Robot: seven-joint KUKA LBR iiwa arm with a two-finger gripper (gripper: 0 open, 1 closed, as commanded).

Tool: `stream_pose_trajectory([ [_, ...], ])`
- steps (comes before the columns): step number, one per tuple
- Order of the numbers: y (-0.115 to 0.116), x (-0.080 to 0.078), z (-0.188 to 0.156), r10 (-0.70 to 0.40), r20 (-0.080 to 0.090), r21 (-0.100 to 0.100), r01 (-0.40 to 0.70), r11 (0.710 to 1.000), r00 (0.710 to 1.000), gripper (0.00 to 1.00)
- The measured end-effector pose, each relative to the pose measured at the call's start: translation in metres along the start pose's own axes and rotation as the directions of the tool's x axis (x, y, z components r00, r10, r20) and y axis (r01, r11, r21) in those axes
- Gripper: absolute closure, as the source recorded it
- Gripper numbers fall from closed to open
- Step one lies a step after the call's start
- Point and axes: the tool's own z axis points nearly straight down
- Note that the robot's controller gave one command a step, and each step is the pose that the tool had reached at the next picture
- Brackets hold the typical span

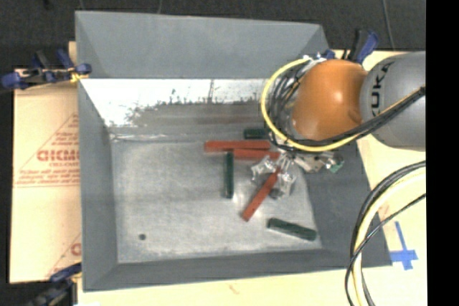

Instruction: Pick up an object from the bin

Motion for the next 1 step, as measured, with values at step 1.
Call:
stream_pose_trajectory([
  [1, -0.0049, -0.0093, -0.1429, -0.024, 0.004, 0.009, 0.024, 1.0, 1.0, 1.0],
])
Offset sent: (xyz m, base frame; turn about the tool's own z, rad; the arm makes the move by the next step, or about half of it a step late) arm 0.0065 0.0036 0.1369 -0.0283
